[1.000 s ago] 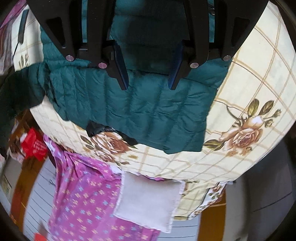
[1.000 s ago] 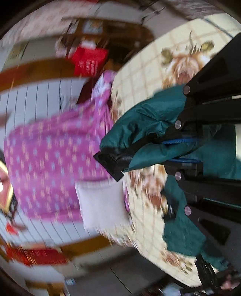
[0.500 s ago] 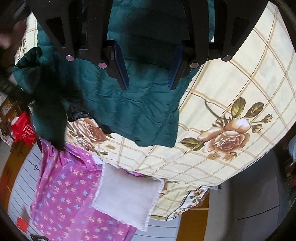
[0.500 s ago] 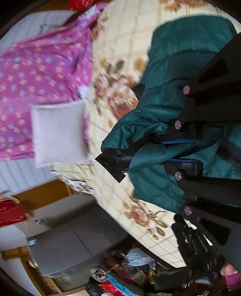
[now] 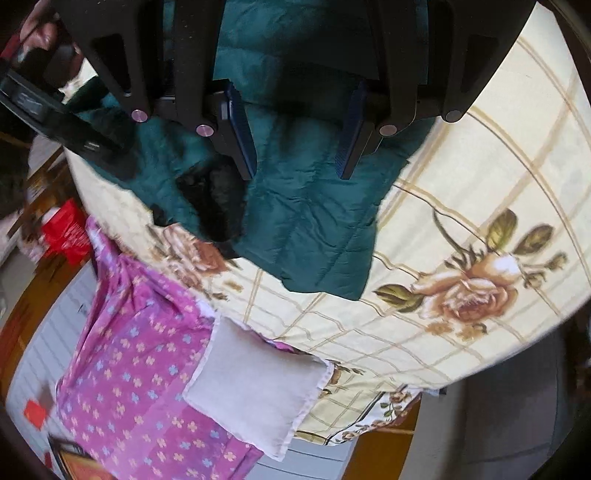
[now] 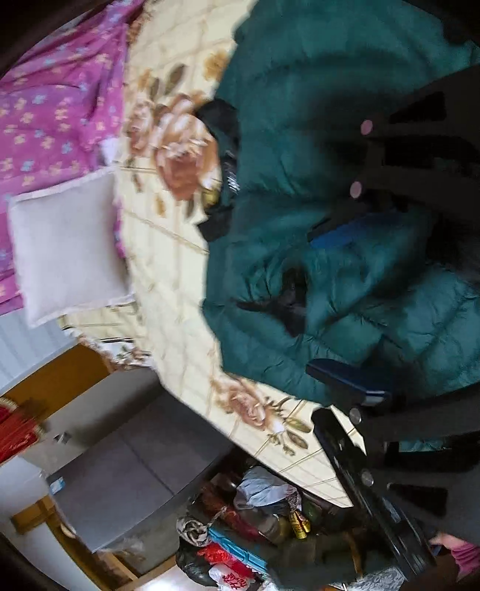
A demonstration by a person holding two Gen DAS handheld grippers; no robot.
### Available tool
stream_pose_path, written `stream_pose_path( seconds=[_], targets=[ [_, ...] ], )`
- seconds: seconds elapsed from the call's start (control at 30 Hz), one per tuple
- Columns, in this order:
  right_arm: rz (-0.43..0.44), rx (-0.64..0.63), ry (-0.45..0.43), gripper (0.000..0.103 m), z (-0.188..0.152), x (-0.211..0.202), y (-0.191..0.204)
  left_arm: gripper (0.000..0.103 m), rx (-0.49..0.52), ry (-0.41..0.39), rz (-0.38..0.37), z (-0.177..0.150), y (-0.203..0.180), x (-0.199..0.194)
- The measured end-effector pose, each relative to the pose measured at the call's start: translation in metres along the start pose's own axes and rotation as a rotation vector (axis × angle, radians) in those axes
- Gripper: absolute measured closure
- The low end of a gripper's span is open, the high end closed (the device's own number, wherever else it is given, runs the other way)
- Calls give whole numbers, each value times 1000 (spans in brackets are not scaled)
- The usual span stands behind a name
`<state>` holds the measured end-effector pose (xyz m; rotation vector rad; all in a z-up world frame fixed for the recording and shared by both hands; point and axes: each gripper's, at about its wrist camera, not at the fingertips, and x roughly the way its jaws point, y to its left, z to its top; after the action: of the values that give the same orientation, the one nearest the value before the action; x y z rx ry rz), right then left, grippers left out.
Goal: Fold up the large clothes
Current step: 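Lift the sleeve with the right gripper, fold it over the body, release, then grasp the jacket side edge with the left gripper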
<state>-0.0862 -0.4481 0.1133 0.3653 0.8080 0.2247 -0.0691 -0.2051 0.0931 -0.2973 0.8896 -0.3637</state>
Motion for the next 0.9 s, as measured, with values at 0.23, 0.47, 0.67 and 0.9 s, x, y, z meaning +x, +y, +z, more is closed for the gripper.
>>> stream_pose_path(
  seconds=[0.23,0.47,0.67,0.9],
  targets=[
    [-43,6,-56,28,-11,-76,-24,58,-53,40,-128,-8,-12,15],
    [-185,33,-81,28,-30,-143,-79,58,51,65,-38,-22,-53,47],
    [-275,125,-126,27,-34,-173,-123,99,70,56,-33,-18,-68,61],
    [-268,142,-96,27,-33,-133,-127,103,199,-105,17,0,-66,12]
  ],
)
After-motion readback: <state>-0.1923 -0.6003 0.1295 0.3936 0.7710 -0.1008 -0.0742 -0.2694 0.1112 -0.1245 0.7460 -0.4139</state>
